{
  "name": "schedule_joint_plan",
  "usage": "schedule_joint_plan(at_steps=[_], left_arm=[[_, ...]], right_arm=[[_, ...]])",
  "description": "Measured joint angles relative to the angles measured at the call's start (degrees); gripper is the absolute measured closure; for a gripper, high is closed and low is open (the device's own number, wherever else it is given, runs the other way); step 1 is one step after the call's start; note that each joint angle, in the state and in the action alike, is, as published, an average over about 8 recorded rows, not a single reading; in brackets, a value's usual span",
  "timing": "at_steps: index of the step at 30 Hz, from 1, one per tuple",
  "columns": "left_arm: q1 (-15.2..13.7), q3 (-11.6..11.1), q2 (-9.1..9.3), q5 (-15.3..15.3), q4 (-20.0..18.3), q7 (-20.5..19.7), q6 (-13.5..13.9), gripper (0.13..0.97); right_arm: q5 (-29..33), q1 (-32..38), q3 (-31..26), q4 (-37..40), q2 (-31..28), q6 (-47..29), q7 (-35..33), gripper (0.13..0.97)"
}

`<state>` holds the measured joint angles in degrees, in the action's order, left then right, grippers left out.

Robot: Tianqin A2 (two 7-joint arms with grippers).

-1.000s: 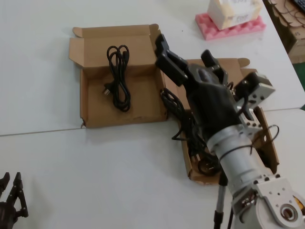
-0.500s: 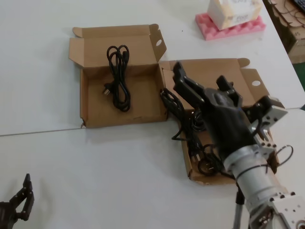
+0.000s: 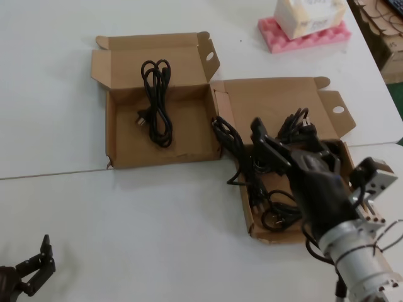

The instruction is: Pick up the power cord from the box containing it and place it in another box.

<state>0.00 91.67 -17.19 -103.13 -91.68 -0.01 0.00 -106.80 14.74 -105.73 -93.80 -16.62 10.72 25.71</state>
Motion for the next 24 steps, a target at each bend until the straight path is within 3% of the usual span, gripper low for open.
schedule_joint_plan(at_steps=[9, 18, 24], left_arm=[[0.0, 0.0, 0.0, 0.0, 0.0, 0.01, 0.0, 0.267], [0.0, 0.0, 0.0, 0.0, 0.0, 0.01, 0.0, 0.166], [0.0, 0.0, 0.0, 0.0, 0.0, 0.01, 0.0, 0.145]], right_arm=[[1.05, -4.24, 4.04, 0.61, -0.16, -3.08, 0.0, 0.129], [2.1, -8.44, 8.05, 1.22, -0.32, -6.14, 0.0, 0.129], [2.81, -11.29, 10.76, 1.63, -0.43, -8.2, 0.0, 0.129]])
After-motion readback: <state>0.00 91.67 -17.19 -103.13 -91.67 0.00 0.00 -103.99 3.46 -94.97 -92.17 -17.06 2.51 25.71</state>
